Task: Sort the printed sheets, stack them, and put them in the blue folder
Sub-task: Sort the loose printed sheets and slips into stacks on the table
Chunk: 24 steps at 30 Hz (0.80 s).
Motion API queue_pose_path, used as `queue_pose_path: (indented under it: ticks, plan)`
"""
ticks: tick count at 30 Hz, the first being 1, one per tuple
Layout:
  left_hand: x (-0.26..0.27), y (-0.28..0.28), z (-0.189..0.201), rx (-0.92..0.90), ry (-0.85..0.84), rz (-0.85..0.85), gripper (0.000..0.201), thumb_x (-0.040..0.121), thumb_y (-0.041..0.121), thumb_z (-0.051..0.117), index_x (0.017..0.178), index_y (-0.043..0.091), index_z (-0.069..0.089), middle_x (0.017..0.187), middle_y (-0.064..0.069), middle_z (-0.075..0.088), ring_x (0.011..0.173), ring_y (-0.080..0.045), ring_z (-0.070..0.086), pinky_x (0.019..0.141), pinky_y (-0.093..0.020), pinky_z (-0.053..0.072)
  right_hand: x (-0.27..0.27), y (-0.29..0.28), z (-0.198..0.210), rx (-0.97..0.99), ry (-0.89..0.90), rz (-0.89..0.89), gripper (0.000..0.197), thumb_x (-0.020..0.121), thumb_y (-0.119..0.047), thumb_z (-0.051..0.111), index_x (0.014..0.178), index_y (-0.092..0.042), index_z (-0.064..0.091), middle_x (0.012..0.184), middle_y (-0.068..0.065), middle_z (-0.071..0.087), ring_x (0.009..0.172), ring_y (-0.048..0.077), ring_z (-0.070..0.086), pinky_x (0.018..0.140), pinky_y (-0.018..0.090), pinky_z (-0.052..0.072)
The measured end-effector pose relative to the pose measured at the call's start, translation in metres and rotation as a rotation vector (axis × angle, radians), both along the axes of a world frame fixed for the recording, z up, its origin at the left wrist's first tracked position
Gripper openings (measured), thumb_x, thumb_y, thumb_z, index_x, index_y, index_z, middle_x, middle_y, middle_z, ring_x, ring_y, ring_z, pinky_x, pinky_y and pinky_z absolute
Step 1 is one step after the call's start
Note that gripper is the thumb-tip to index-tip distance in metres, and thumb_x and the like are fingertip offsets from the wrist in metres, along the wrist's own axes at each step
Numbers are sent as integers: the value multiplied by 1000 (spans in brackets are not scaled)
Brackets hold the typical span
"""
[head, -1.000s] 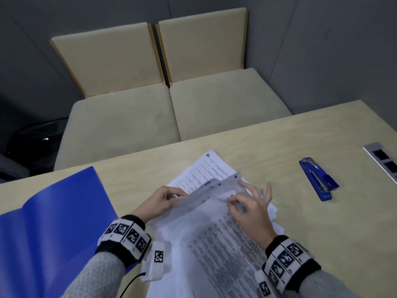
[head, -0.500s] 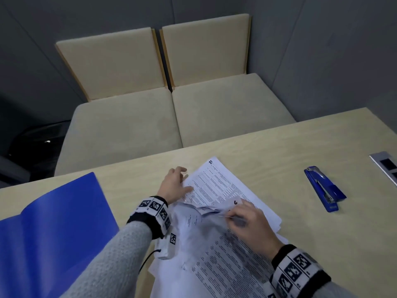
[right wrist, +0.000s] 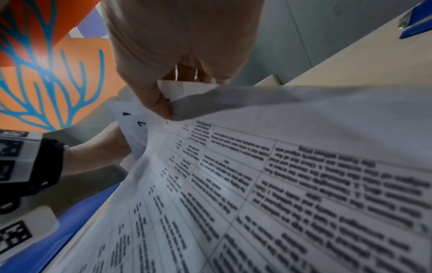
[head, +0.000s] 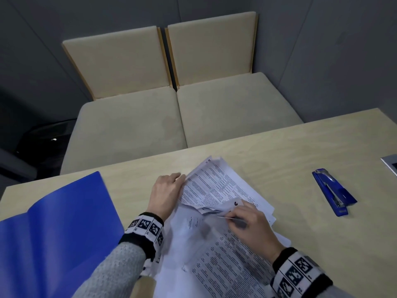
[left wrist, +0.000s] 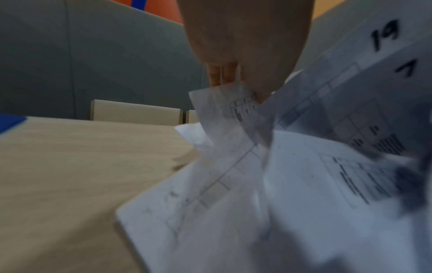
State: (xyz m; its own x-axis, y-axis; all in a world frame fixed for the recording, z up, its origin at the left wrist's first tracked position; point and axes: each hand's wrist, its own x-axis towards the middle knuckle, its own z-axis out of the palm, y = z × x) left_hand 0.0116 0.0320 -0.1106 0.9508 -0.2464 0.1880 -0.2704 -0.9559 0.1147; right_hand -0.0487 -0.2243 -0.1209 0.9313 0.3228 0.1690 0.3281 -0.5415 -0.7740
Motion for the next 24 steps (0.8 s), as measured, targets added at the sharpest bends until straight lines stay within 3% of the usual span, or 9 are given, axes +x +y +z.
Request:
queue_pose_path:
  ticks: [3,5,9,12,14,17,19,21,24]
  plan:
    - [-12,1,-9,-10,2,-124,42,81,9,62,122,18,64,135,-22,52,110,-25,60,98,-47,45,-1,1,-2,-24,-59,-31,13,81,-28,58,75,-21,66,73,-15,64,77,12,56,110,22,29]
    - [-20,-1,-8,-267,176,-169,40,84,8,63,120,26,65,140,-12,50,124,-16,49,110,-44,35,0,-1,-3,-53,-103,-59,12,80,-28,59,75,-21,67,74,-15,66,83,10,55,108,33,31]
    - [-26,-10,7,-715,497,-61,29,91,6,54,103,25,72,101,17,69,92,3,61,84,-19,46,2,-1,1,-235,-196,-176,3,73,-28,66,70,-27,67,70,-18,64,111,5,50,113,54,7]
    - [-18,-13,15,-872,675,-32,19,90,9,51,93,13,70,71,20,62,64,2,48,63,-13,36,11,0,10,-294,-185,-205,17,71,-24,70,61,-30,58,59,-18,58,126,7,46,111,61,-7]
    - [-11,-13,22,-984,802,-14,20,84,18,52,87,7,69,74,12,64,68,-4,52,67,-17,39,20,2,13,-286,-173,-130,36,71,-20,72,57,-34,43,56,-21,50,129,6,45,110,63,-8]
    - [2,-14,21,-1111,910,169,36,87,37,51,85,5,68,91,-7,70,79,-17,62,76,-26,47,30,4,13,-230,-139,-41,26,71,-15,75,61,-31,57,63,-24,52,114,3,55,114,58,-3]
    - [12,-15,10,-1071,805,379,44,94,46,47,101,7,65,108,-11,66,81,-21,63,73,-24,51,32,5,11,-189,-130,-27,17,71,-12,76,65,-23,64,64,-29,49,95,-3,53,115,54,3]
    - [21,-12,1,-744,651,487,45,91,35,57,125,7,48,126,-16,50,95,-28,61,83,-32,54,32,6,9,-156,-112,-23,15,72,-12,75,68,-23,64,65,-36,43,87,-8,46,114,57,8]
    - [26,-16,1,-347,666,487,50,78,24,69,122,10,50,119,-13,53,98,-28,57,83,-32,47,29,6,3,-139,-101,-58,11,76,-24,68,67,-22,62,67,-28,51,86,-6,49,115,54,7]
